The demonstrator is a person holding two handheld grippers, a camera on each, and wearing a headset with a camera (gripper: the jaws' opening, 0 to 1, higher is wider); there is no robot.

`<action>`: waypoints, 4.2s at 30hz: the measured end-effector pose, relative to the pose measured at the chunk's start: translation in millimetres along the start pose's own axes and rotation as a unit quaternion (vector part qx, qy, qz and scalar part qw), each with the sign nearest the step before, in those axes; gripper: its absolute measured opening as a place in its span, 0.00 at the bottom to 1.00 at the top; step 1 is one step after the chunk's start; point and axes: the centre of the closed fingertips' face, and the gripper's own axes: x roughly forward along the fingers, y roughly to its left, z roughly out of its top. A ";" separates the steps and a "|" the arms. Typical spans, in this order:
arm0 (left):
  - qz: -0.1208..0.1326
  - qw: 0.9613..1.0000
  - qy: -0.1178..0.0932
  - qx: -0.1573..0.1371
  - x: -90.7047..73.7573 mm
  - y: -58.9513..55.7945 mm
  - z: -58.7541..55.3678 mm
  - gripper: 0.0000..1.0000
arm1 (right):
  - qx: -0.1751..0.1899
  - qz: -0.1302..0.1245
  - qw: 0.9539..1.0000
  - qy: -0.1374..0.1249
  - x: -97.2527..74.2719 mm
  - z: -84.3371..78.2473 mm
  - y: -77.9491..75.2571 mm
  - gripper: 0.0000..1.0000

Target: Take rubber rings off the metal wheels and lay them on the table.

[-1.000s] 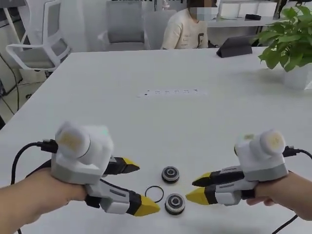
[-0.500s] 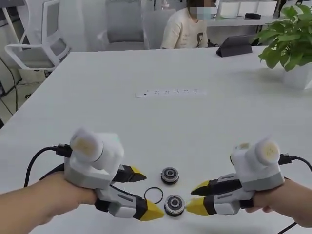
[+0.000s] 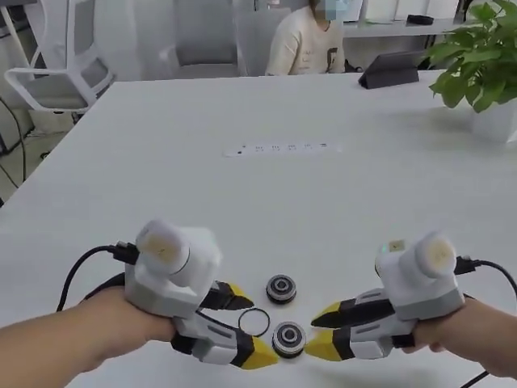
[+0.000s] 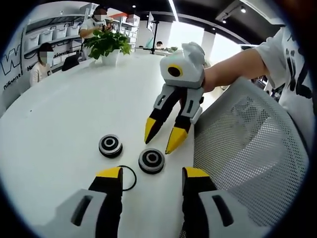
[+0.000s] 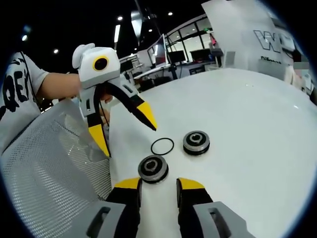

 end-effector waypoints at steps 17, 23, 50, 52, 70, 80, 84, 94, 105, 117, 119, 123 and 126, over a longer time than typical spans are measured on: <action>-0.012 1.000 0.010 0.008 18.9 -3.7 -0.2 0.35 | -0.026 0.008 1.000 0.006 5.0 -3.4 0.3 0.21; -0.019 1.000 0.013 0.018 25.5 -7.3 1.1 0.28 | -0.031 0.008 0.999 0.006 5.7 -2.8 1.5 0.20; 0.004 0.998 0.015 0.055 35.9 -5.2 4.0 0.13 | -0.036 0.008 0.999 0.003 5.9 -3.5 3.5 0.19; 0.007 0.998 0.013 0.057 36.2 -5.0 3.9 0.13 | -0.037 0.009 0.999 0.003 6.5 -3.7 3.7 0.19; 0.031 0.996 0.004 0.078 37.5 -1.5 3.7 0.07 | -0.078 0.012 0.997 0.016 12.4 -4.0 7.1 0.18; 0.037 0.996 -0.001 0.077 37.7 -1.2 3.9 0.07 | -0.107 0.003 0.994 0.018 11.1 -3.9 7.2 0.16; 0.038 0.996 -0.001 0.076 37.7 -1.3 4.0 0.07 | -0.113 0.000 0.993 0.021 9.4 -4.5 7.1 0.12; 0.044 0.996 -0.003 0.072 37.9 -1.4 3.9 0.07 | -0.089 -0.004 0.996 0.020 7.3 -6.1 2.8 0.02; 0.054 0.995 0.000 0.079 38.5 -0.5 5.2 0.07 | 0.006 -0.013 1.000 0.012 6.6 -7.0 -3.0 0.00; 0.054 0.995 -0.002 0.081 39.1 -0.6 5.8 0.07 | 0.084 -0.007 0.996 -0.010 2.9 -6.3 -4.0 0.00; 0.054 0.995 -0.002 0.081 39.2 -0.6 5.9 0.07 | 0.091 -0.006 0.996 -0.012 2.7 -6.4 -4.6 0.00; 0.054 0.995 -0.002 0.081 39.2 -0.6 5.8 0.07 | 0.097 -0.005 0.995 -0.015 2.1 -6.6 -4.0 0.00; 0.054 0.995 -0.002 0.080 39.2 -0.9 5.8 0.07 | 0.102 -0.007 0.994 -0.028 -0.4 -1.6 -5.7 0.00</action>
